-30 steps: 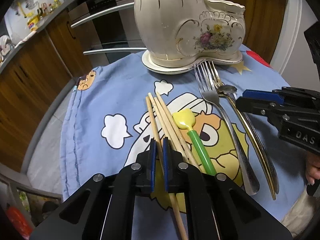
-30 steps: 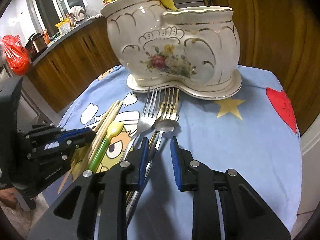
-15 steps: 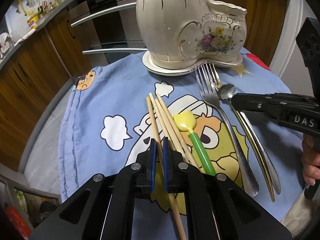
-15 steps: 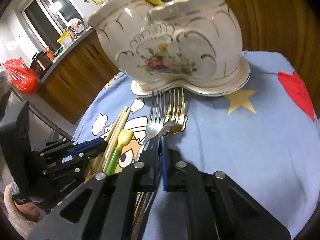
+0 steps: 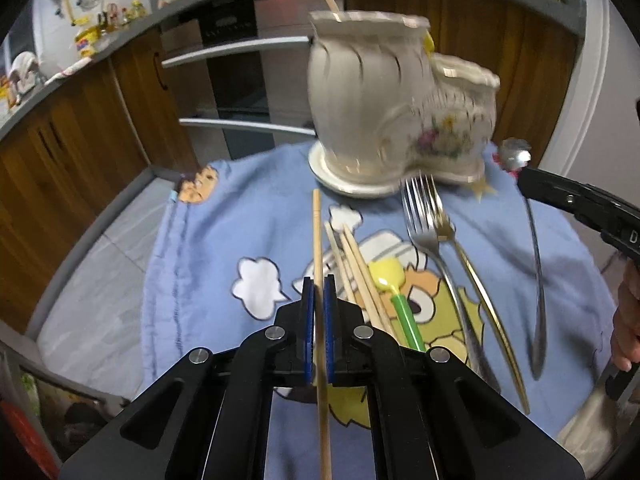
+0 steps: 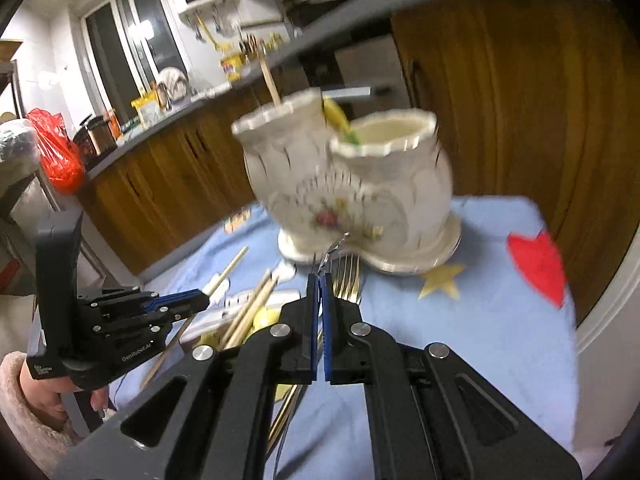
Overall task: Organize utensils
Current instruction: 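Carry the chopstick up to the tall cup while the right tool carries the spoon to the shorter cup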
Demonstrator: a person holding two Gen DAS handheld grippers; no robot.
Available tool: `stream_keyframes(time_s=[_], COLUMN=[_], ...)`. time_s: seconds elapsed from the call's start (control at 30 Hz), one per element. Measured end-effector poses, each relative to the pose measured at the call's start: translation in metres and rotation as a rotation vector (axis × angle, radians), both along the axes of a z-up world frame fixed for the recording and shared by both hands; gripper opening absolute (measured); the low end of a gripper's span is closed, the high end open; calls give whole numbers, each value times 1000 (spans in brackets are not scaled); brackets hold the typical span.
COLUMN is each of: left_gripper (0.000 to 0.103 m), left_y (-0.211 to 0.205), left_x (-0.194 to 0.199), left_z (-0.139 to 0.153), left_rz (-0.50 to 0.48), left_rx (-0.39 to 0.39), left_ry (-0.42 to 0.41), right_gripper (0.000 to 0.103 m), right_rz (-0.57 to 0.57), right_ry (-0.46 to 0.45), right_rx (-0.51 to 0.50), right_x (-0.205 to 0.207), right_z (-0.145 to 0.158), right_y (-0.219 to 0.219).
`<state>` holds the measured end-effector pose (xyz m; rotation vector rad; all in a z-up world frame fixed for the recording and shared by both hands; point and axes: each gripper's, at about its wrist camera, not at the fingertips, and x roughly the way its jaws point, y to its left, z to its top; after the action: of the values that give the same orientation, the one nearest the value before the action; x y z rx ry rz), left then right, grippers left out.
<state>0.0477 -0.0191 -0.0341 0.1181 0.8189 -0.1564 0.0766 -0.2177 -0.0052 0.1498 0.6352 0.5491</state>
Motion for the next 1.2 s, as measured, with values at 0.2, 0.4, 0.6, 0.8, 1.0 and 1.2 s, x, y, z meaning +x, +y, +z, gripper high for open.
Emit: stream_keyframes(time_s=[0.2,0.4,0.6,0.8,1.0,1.2], left_gripper=[5,5,5,5,5,5], left_y=[4,8,2,-10,-20,-34], left_x=[-15,-25,-26,-2,36,65], left_z=[33,63,105,128,135,149], left_rz=[-6,-5,-47,-87,-83,-86], left_rx=[-42,-90,-164,-209,-220,-206], left_ry=[-113,-242,-398,-511,-543,-621], right_gripper=[2,1,1,2,1,2], right_rz=[-61,-110,-162,-197,-233,-255], right_ry=[-166,-300,-403,-477,-545,-594], right_rx=[-9,-44,-37,1,20,3], right_x=[-13,-20,-17,2,27,53], right_z=[20,37,66,96,116,124], right_y=[-10,-12,-18,-24,-24,-19])
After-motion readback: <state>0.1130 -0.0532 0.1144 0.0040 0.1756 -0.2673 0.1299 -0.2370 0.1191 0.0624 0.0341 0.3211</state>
